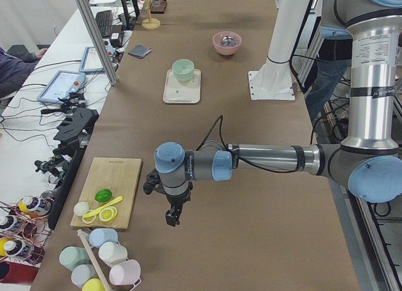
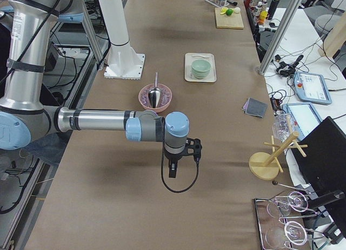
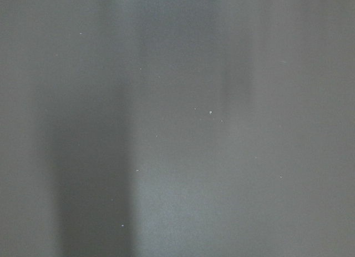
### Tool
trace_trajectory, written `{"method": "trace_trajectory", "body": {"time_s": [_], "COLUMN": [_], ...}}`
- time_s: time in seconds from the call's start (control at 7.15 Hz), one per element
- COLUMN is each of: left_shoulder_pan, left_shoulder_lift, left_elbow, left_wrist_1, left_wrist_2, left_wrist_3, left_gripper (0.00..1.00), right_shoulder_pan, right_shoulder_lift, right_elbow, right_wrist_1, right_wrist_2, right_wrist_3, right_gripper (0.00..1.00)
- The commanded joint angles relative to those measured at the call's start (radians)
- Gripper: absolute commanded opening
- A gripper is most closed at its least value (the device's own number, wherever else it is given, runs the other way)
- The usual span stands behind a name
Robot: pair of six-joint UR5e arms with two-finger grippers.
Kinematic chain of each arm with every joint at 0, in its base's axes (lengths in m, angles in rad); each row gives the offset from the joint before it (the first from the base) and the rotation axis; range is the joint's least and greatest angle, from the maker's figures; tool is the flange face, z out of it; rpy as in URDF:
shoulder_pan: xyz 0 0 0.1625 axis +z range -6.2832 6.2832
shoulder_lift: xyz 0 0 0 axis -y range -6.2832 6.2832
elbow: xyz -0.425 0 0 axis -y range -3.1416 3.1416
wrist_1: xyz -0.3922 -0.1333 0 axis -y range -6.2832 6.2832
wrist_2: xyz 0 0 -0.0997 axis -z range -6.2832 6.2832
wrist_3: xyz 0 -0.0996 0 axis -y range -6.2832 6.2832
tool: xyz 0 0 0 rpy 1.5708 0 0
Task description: Stack green bowls together
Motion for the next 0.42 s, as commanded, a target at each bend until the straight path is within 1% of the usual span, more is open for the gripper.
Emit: {"method": "trace_trajectory", "body": {"time_s": [0.0,0.28], "left_shoulder_pan": [0.0,-0.002], "left_shoulder_lift": [0.001,0.001], "left_elbow": [0.001,-0.004], "left_wrist_1": [-0.001,0.001], "left_wrist_2": [-0.001,-0.001], "left_wrist_3": [-0.002,-0.002], "left_gripper": [0.98,0.98], "right_shoulder_pan": [-0.001,-0.001], "right_shoulder_lift": [0.0,0.0], "right_elbow": [0.0,-0.001], "right_wrist_1": [0.0,-0.001], "right_wrist_2": [0.0,0.0], "right_wrist_3": [0.0,0.0], "right_gripper": [1.0,1.0]}}
